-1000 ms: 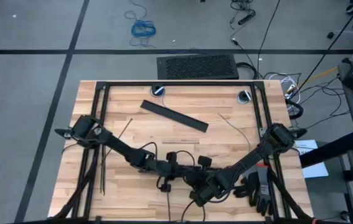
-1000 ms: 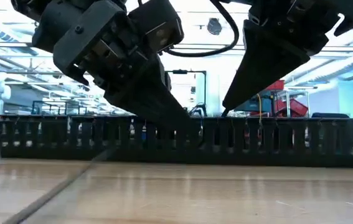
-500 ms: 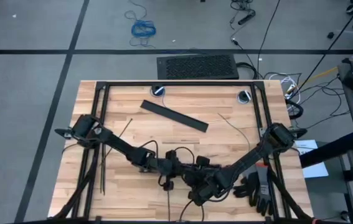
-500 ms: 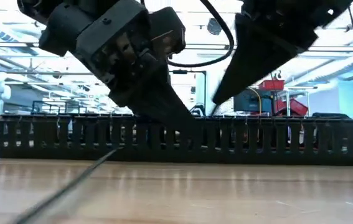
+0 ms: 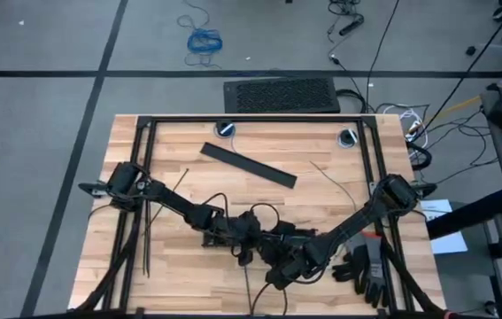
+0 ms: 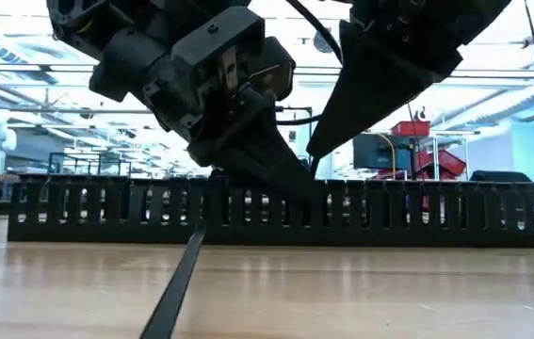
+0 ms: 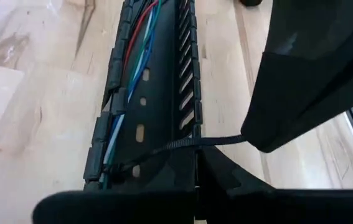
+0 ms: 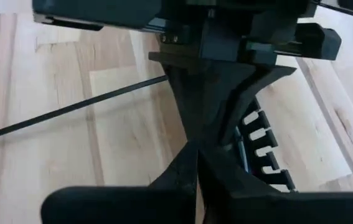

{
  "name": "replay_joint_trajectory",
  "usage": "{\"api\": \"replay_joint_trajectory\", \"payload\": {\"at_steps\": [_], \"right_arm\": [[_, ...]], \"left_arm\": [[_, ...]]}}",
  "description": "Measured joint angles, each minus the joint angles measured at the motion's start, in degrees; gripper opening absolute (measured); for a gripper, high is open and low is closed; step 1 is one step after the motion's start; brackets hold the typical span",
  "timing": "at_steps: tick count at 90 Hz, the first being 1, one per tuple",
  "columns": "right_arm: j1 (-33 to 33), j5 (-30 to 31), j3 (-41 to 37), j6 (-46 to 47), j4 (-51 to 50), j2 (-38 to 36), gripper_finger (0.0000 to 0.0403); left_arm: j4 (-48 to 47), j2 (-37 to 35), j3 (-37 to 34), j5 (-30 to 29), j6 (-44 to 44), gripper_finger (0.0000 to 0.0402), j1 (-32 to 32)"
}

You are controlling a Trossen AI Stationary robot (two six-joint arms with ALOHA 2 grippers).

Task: Ziptie cables
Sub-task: Put the zip tied cable wire into the black cable duct

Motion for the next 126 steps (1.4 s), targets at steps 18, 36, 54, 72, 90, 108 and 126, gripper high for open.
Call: {"api": "replay_joint_trajectory", "payload": {"at_steps": [18,36,54,72,90,108,126], "right_arm": [[0.1,-0.1,0.0,2.4,-2.3,0.0,0.0],[0.0,1.6,0.0,9.6,-10.0,0.0,0.0],[1.0,0.6,0.0,9.2,-8.5,0.0,0.0],[1.6,-0.1,0.0,8.4,-6.9,0.0,0.0],[1.6,-1.0,0.0,8.5,-6.9,0.0,0.0],[1.5,-1.6,0.0,9.3,-6.7,0.0,0.0],[1.4,-3.1,0.0,15.2,-8.4,0.0,0.0]], "left_arm": [[5.9,3.0,0.0,3.1,-1.6,0.0004,1.1],[6.7,3.3,0.0,3.1,-1.7,0.0004,1.1],[6.7,3.3,0.0,3.0,-1.8,0.0004,1.1],[6.7,3.3,0.0,2.4,-2.1,0.0004,1.2],[6.7,3.3,0.0,2.0,-2.4,0.0004,1.2],[7.9,3.9,0.0,1.6,-3.6,0.0004,1.4],[7.9,3.9,0.0,1.2,-3.6,0.0004,1.3]]}}
